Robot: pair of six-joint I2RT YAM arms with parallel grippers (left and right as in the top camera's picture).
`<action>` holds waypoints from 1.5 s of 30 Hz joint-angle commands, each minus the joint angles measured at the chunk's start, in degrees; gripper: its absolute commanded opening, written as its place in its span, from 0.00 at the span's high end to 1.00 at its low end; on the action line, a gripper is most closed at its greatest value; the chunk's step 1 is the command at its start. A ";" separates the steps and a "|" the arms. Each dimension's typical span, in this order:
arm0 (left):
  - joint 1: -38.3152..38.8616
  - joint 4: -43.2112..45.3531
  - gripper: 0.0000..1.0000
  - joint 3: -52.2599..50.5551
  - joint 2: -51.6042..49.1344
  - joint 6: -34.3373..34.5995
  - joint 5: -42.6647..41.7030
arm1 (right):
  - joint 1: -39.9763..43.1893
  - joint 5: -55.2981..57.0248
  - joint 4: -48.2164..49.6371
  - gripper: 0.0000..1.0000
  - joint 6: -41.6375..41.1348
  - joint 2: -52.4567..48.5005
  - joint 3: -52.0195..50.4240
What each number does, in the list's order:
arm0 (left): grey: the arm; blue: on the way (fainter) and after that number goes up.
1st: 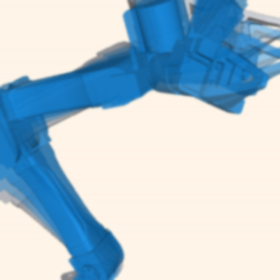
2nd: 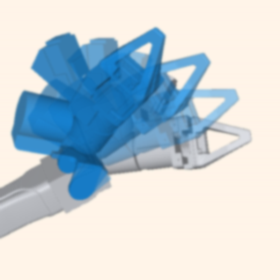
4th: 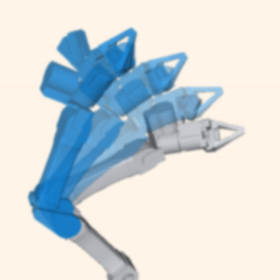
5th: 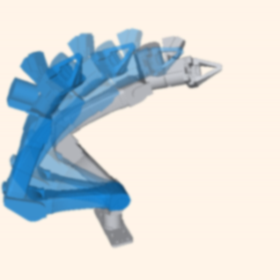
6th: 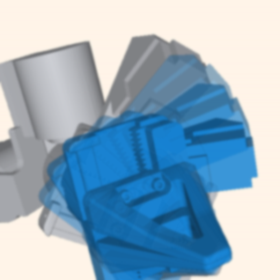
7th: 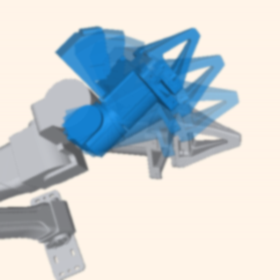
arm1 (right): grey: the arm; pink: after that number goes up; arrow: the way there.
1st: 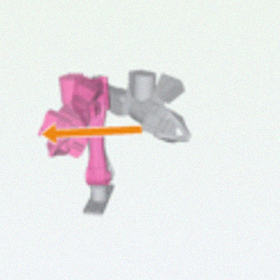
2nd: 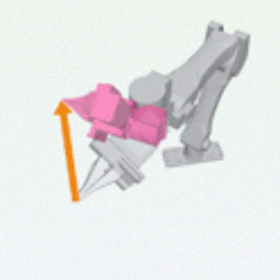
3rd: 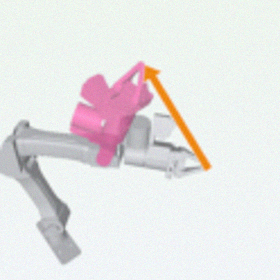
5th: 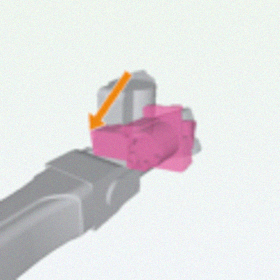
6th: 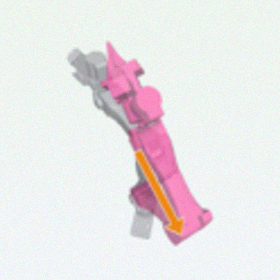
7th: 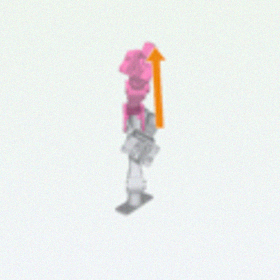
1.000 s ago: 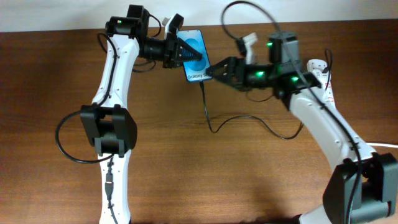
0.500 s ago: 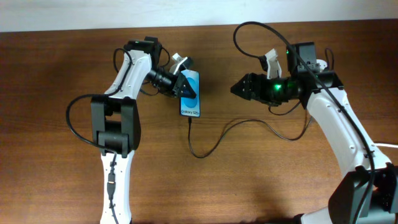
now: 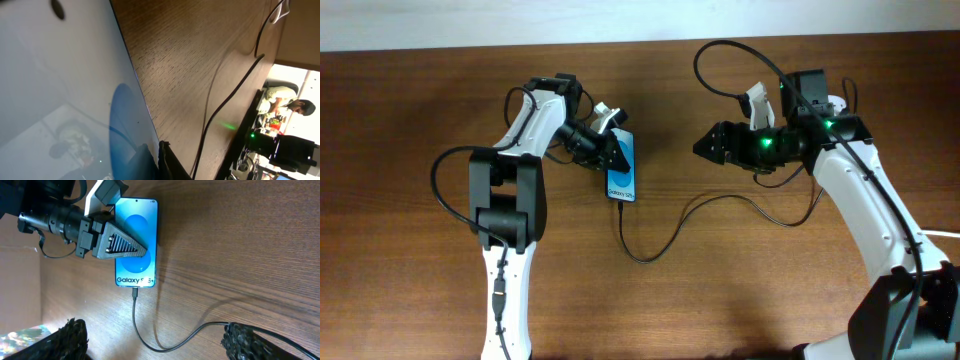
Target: Plug charger to phone and switch on socket
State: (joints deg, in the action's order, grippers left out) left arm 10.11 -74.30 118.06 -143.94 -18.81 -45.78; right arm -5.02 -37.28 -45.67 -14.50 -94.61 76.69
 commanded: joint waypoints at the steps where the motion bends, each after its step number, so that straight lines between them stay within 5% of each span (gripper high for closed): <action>1: -0.02 -0.24 0.89 -0.17 0.26 0.13 -0.87 | -0.26 0.55 0.00 0.11 0.87 1.14 0.13; 10: -0.04 -0.52 0.45 -0.17 0.26 0.13 -0.63 | -0.26 0.48 -0.68 0.07 1.22 1.14 0.13; 12: -0.04 -0.72 0.28 -0.17 0.26 0.15 2.49 | -0.26 0.48 -0.70 0.07 1.22 1.14 0.13; 19: -0.04 0.48 0.20 -0.17 0.26 7.89 18.58 | -0.26 0.50 -0.72 0.05 1.22 1.14 0.13; 31: -0.20 0.63 0.10 1.81 0.26 10.62 17.79 | -0.26 0.52 -0.87 0.04 2.10 1.14 0.13; 33: -0.28 0.26 0.09 4.11 0.28 10.64 18.47 | -0.24 0.50 -0.66 0.11 2.05 1.14 0.13; 35: -1.55 -3.39 0.00 13.73 0.28 10.67 18.64 | -0.04 0.52 -1.55 0.12 2.08 1.51 1.73; 41: -4.92 -19.93 0.00 46.03 0.28 10.62 18.62 | 5.55 7.61 -12.55 0.11 3.39 7.63 10.88; 45: -5.03 -22.43 0.00 57.44 1.70 10.64 18.60 | 17.84 8.39 -21.55 0.14 3.65 15.23 10.95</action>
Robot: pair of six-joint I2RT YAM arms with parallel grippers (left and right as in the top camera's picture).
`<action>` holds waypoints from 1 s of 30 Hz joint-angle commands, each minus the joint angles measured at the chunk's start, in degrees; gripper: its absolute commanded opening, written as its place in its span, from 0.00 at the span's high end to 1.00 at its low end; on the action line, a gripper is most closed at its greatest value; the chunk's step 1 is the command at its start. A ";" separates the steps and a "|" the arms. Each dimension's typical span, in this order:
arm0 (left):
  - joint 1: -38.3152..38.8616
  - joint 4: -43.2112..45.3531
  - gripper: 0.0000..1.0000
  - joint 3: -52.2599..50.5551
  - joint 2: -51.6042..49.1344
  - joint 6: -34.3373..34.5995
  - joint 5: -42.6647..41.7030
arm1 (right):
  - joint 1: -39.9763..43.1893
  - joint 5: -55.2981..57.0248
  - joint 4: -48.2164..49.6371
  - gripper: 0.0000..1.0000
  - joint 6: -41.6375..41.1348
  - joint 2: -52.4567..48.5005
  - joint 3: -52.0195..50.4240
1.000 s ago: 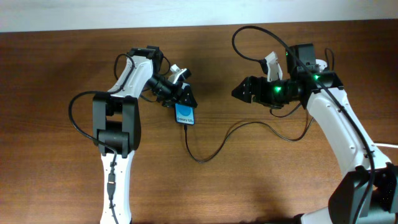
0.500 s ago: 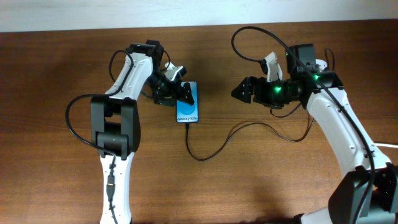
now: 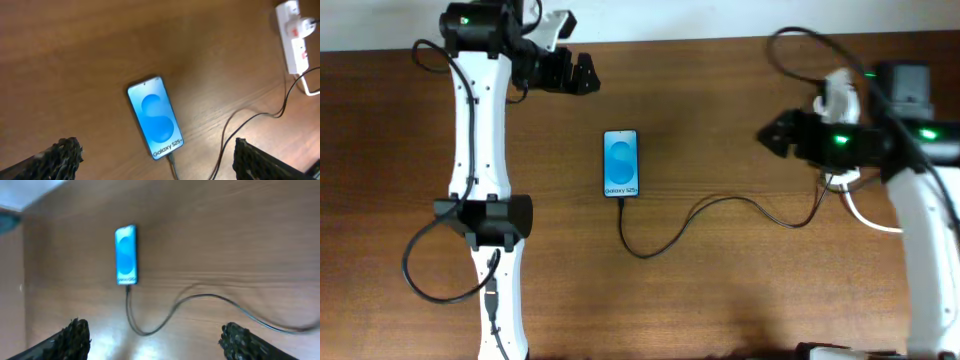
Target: Plug charger to phone and switch on socket
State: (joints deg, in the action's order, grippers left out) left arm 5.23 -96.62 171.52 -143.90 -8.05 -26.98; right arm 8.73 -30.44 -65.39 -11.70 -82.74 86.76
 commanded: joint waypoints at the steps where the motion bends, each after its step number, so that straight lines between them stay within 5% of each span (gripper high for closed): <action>1: -0.15 -0.11 0.00 4.68 3.08 -0.11 -0.20 | 7.98 2.75 -3.50 0.14 1.01 5.18 0.85; 6: -0.15 -0.11 0.00 4.68 10.58 -0.13 -0.15 | 21.79 6.43 -6.45 0.13 2.56 7.80 0.85; 12: -0.15 -0.11 0.01 4.68 11.28 -0.13 -0.15 | 22.97 14.86 -3.13 0.07 2.23 6.05 0.83; 23: -0.15 -0.11 0.01 4.68 11.28 -0.13 -0.15 | 27.41 14.86 20.55 0.01 0.48 -23.23 0.83; 30: -0.15 -0.11 0.00 4.68 11.28 -0.13 -0.15 | 30.47 14.58 25.73 0.01 -0.81 -25.44 0.83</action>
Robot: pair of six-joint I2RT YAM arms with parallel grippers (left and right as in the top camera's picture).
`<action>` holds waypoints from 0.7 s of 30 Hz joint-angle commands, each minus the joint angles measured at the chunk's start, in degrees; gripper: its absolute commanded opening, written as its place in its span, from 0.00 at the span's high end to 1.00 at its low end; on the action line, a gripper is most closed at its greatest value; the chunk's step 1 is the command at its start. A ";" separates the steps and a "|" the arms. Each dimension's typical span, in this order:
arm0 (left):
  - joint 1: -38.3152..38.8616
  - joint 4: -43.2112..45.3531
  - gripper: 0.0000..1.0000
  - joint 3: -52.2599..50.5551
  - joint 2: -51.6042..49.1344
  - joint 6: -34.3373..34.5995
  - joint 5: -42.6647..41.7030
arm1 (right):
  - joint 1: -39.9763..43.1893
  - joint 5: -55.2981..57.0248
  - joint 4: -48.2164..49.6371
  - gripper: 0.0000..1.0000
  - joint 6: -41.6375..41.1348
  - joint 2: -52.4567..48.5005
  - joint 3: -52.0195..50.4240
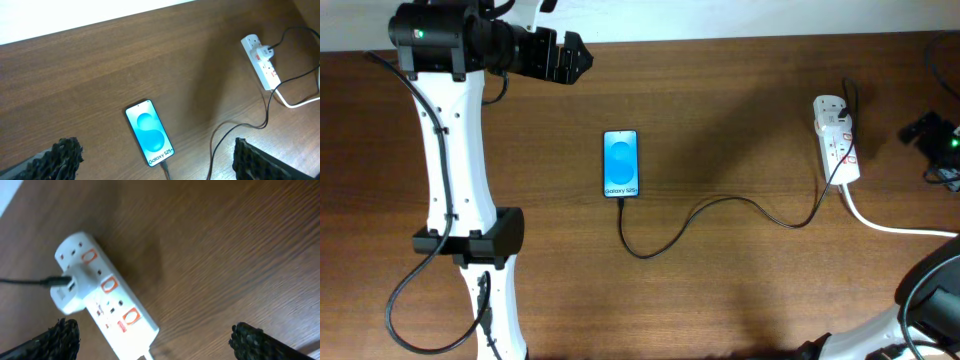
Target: Plug charger to phone and switch on socket
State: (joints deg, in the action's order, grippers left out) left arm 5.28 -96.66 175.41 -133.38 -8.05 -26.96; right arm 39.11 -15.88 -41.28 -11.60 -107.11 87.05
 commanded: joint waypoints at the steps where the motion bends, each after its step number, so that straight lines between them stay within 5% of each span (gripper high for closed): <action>1: -0.20 -0.04 0.01 0.79 0.76 -0.13 -0.17 | 0.09 0.07 2.12 0.01 -0.90 -1.66 0.55; 21: -0.20 -0.07 0.01 0.79 0.76 -0.13 -0.17 | -7.48 0.04 11.47 0.01 -2.82 -16.28 0.50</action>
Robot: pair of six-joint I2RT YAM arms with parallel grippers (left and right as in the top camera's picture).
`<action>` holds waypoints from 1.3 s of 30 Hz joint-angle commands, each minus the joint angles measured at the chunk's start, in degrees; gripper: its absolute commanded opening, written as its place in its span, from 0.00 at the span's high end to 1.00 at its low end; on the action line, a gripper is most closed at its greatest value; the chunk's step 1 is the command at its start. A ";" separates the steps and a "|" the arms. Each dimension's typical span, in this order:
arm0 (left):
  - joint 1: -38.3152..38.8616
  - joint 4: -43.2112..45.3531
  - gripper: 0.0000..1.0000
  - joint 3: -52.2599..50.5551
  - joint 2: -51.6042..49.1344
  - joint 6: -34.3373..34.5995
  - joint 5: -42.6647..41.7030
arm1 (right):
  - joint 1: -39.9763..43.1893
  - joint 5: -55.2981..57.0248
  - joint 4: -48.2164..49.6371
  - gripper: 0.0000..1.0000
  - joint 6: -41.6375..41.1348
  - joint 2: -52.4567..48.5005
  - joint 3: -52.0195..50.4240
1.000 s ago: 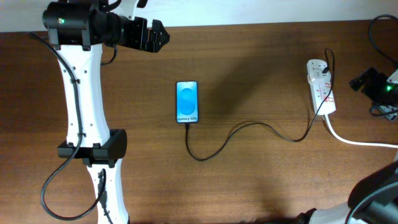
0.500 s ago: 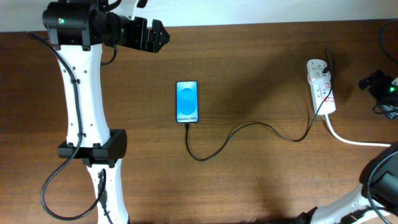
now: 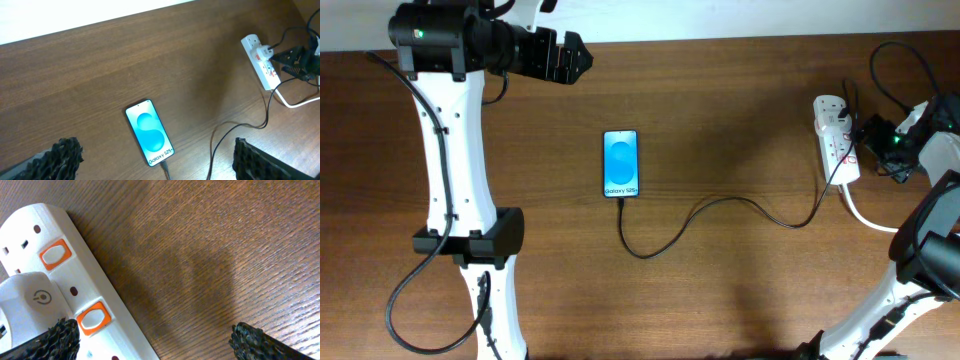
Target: Plug charger to phone and switch on socket
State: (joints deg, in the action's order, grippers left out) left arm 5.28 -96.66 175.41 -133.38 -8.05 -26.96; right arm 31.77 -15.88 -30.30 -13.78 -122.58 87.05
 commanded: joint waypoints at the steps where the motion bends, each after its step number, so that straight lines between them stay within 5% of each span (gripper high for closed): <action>1: -0.20 -0.04 0.00 0.79 0.76 -0.13 -0.17 | -0.59 0.09 0.85 0.01 -0.61 -0.87 0.50; 25: -0.20 -0.07 0.01 0.79 0.76 -0.13 -0.17 | -4.70 5.70 -5.29 0.02 2.60 -2.25 0.61; 29: -0.20 -0.07 0.01 0.79 0.76 -0.13 -0.17 | -0.48 7.08 -9.73 0.02 2.58 4.33 5.42; 32: -0.20 -0.07 0.01 0.79 0.76 -0.13 -0.17 | 3.50 10.36 -23.43 0.02 3.13 13.09 15.06; 39: -0.20 -0.07 0.01 0.79 0.76 -0.13 -0.17 | 1.57 -13.79 -48.70 0.02 20.02 43.91 22.69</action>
State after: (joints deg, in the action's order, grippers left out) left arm 5.26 -96.64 175.41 -133.38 -8.05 -26.96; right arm 35.22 -21.78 -76.36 1.10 -85.30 109.10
